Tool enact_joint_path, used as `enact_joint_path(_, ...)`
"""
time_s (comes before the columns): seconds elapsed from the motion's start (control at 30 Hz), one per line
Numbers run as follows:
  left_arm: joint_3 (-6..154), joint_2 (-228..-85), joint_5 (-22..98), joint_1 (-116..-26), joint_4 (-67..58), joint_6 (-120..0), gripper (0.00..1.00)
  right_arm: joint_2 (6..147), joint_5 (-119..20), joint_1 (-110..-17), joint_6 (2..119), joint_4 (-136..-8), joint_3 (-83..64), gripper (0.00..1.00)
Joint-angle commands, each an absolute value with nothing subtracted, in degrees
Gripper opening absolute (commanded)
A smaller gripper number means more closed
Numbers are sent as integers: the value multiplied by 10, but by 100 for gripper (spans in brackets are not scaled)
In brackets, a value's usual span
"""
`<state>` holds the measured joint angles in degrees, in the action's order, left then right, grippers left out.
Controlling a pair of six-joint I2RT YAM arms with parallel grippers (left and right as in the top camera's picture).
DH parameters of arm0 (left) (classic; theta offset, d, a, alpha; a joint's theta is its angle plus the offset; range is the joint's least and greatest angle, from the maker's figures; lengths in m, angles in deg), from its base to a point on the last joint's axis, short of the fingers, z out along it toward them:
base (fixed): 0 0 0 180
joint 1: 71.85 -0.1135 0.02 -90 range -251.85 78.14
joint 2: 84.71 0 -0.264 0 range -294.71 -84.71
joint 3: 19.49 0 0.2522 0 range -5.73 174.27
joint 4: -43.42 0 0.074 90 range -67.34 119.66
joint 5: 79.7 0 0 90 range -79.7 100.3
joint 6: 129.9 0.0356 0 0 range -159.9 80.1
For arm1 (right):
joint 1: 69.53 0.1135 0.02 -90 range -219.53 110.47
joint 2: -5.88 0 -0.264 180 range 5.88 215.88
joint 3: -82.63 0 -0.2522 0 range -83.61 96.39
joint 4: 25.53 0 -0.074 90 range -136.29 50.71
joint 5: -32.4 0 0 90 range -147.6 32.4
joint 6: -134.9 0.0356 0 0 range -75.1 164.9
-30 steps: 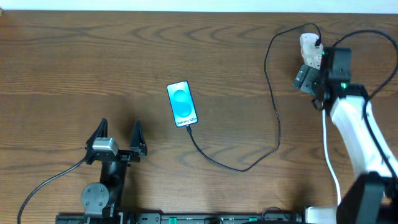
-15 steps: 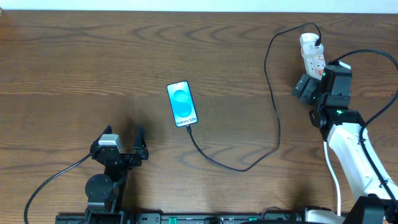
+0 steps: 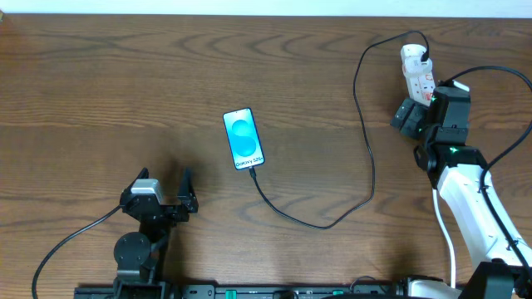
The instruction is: Plug charger to phone and switch on socket
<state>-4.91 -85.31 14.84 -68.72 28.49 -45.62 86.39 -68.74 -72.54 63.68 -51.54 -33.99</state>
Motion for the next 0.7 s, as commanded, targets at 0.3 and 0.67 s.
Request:
enact_joint_path(0.3, -55, -849, 156, -690, 260, -447, 89, 852, -675, -710, 631, -471, -347, 99)
enact_joint_path(0.67, -55, -849, 156, -690, 260, -447, 89, 901, -675, -677, 630, -338, -347, 99)
